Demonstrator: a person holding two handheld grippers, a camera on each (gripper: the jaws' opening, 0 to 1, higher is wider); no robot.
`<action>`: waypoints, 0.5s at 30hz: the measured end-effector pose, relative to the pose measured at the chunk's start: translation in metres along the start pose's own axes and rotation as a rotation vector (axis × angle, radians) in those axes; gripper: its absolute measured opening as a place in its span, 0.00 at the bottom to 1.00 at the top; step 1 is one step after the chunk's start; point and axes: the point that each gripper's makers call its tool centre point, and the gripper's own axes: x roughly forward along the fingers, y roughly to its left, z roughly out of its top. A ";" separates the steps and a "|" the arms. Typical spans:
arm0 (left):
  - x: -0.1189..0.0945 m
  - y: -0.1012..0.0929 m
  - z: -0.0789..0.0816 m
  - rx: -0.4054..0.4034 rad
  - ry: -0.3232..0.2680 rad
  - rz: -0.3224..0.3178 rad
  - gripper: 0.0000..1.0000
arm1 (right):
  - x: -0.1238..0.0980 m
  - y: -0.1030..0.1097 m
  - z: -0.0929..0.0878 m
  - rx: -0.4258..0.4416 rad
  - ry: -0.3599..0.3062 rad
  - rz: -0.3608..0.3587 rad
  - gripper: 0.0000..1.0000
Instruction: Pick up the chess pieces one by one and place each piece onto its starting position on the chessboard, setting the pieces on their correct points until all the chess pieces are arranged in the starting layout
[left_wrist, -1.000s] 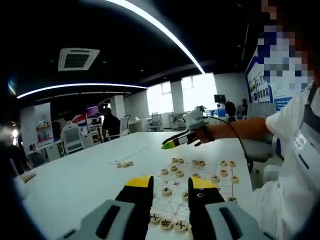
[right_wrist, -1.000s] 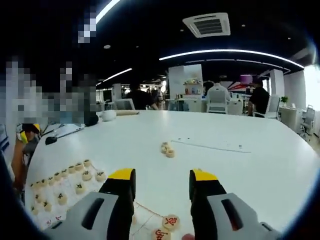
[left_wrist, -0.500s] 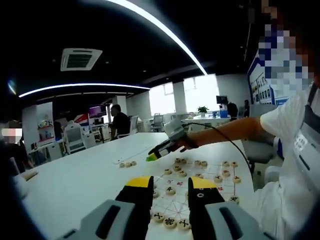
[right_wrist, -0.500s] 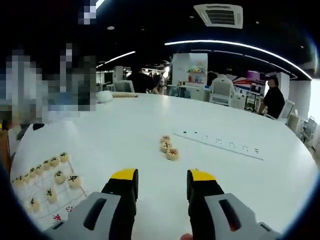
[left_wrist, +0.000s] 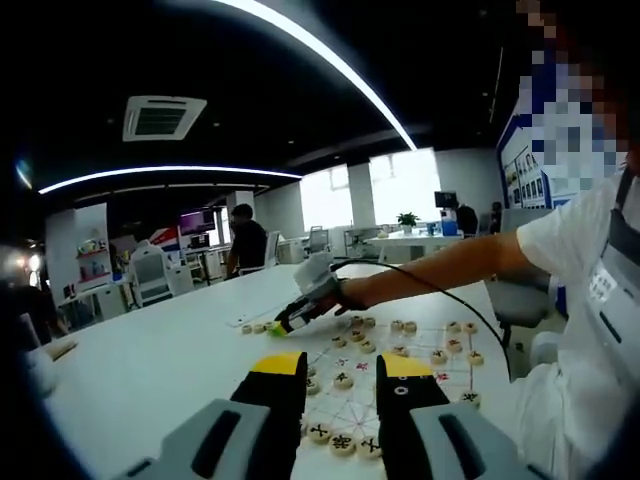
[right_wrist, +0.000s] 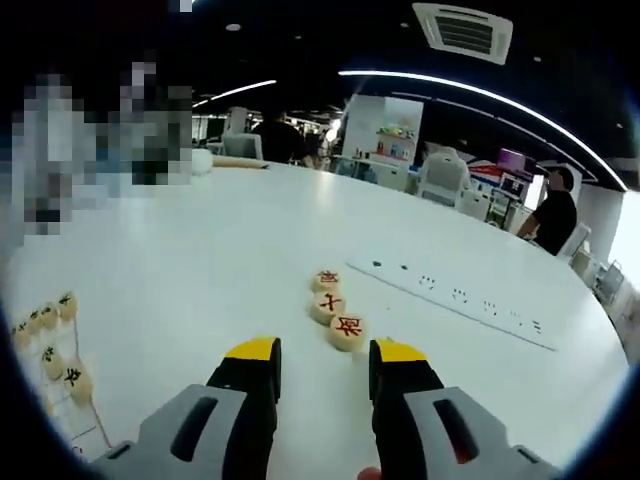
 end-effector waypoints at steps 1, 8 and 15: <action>0.000 0.000 0.000 0.001 0.001 0.000 0.29 | 0.003 -0.001 0.001 0.002 -0.001 -0.005 0.36; 0.000 -0.003 0.001 0.005 -0.003 -0.005 0.29 | 0.013 -0.002 0.004 0.049 0.002 -0.023 0.37; 0.000 -0.001 -0.001 0.001 0.002 -0.003 0.29 | 0.007 0.000 0.005 0.006 0.021 -0.033 0.19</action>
